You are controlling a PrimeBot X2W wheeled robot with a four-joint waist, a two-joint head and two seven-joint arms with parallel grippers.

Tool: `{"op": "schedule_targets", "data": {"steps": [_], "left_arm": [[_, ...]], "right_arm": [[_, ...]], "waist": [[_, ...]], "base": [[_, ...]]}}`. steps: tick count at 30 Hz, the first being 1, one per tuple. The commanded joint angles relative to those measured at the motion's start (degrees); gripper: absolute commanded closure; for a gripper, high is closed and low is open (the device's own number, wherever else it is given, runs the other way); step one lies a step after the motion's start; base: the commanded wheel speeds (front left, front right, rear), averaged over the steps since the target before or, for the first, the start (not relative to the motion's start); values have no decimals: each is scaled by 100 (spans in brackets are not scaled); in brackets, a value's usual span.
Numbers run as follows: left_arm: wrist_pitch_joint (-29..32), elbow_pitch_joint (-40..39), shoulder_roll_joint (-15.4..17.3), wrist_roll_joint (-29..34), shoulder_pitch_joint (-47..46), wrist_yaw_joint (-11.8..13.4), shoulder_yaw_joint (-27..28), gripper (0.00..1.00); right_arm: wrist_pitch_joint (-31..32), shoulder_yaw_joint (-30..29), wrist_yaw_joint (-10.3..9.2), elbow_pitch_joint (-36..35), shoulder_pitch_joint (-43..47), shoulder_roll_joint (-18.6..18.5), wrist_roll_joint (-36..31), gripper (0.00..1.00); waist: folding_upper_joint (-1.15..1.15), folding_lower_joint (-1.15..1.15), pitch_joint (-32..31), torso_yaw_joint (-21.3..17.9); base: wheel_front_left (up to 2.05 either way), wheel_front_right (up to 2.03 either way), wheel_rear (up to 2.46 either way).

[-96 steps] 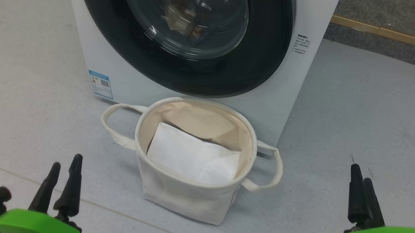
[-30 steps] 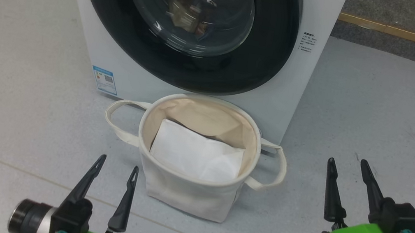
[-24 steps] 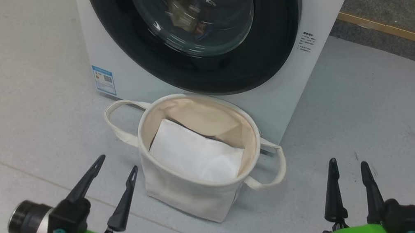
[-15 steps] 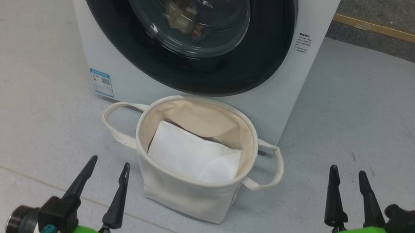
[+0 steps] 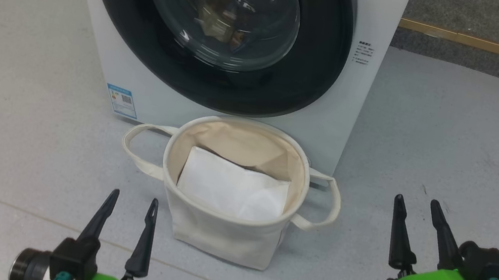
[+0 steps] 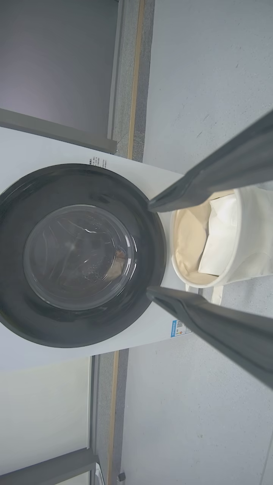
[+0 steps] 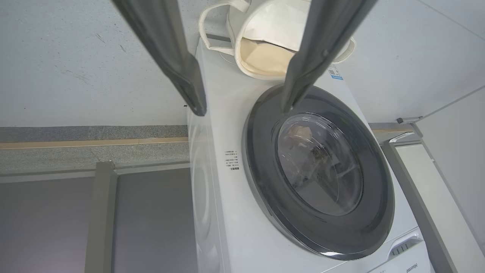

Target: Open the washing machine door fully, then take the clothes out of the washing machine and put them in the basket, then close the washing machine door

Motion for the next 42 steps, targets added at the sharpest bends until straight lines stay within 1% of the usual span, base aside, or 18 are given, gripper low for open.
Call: {"op": "schedule_targets", "data": {"steps": [1, 42], "left_arm": [[-69, -155, 35, 27, -219, 33, 194, 0], [-69, -186, 18, 20, -197, 39, 160, 0]], "right_arm": [[-69, 147, 1, -211, -254, 0, -35, 0], [-69, 120, 1, -258, -267, 1, -53, 0]], "waist": [[0, 0, 0, 3], [0, 0, 74, 51]], "base": [[0, 0, 0], [0, 0, 0]]}}
